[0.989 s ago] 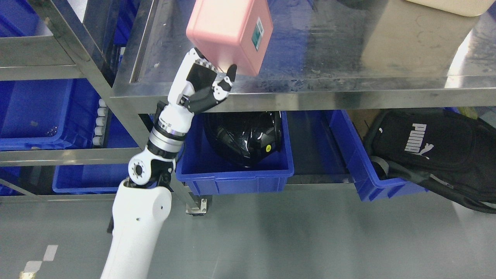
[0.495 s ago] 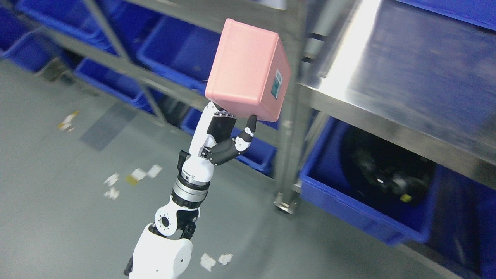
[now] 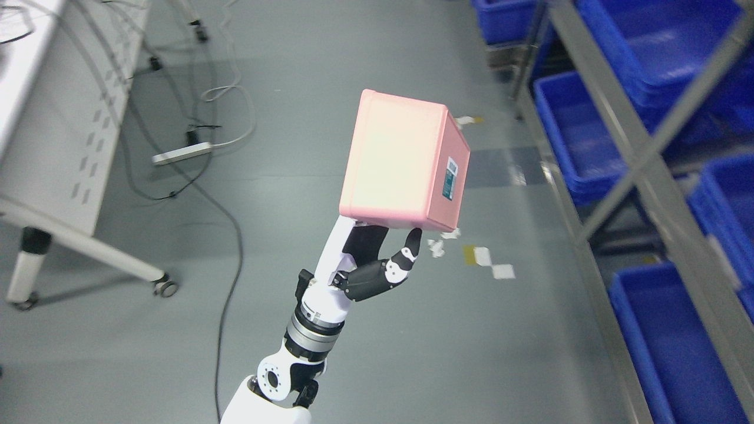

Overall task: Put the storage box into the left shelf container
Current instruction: 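Hold the pink box up in the left hand while turning toward the bin rack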

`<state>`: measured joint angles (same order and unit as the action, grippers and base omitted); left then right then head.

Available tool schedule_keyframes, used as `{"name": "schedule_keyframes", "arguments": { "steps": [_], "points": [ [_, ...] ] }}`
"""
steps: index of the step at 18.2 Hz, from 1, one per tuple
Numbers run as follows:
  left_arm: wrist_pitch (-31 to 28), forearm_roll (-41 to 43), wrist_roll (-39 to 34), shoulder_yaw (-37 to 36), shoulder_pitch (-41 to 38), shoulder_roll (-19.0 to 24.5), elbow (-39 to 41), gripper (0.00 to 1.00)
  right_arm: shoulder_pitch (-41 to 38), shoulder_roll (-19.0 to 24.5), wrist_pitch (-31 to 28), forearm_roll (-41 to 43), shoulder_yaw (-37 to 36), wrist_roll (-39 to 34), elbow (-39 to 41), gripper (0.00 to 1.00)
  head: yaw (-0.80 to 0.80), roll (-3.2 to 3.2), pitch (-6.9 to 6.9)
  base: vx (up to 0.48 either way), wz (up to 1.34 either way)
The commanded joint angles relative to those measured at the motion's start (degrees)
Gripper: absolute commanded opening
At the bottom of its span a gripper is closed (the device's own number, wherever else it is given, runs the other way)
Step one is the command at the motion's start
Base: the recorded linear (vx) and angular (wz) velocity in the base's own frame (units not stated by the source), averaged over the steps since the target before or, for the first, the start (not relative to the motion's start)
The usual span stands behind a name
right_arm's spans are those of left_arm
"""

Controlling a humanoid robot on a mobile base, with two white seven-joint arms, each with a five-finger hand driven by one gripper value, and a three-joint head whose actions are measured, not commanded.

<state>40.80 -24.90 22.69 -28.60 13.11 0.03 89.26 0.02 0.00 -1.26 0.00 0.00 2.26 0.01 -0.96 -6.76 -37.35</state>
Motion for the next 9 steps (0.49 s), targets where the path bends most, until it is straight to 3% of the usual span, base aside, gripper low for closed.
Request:
{"name": "schedule_keyframes", "arguments": {
  "steps": [1, 5, 9],
  "points": [
    [0.6, 0.0, 0.1, 1.3, -4.6, 1.0, 2.1, 0.04, -0.6, -1.0, 0.0, -0.1, -0.3, 0.2, 1.0, 1.00, 0.00, 0.00, 0.00, 0.342, 1.10],
    [0.7, 0.0, 0.1, 2.1, -5.6, 1.0, 2.1, 0.04, -0.6, -1.0, 0.0, -0.1, -0.3, 0.2, 1.0, 1.00, 0.00, 0.00, 0.00, 0.420, 0.99],
    [0.7, 0.0, 0.1, 2.5, -6.6, 1.0, 2.1, 0.04, -0.6, -1.0, 0.0, -0.1, -0.3, 0.2, 1.0, 1.00, 0.00, 0.00, 0.00, 0.519, 0.22]
  ]
}}
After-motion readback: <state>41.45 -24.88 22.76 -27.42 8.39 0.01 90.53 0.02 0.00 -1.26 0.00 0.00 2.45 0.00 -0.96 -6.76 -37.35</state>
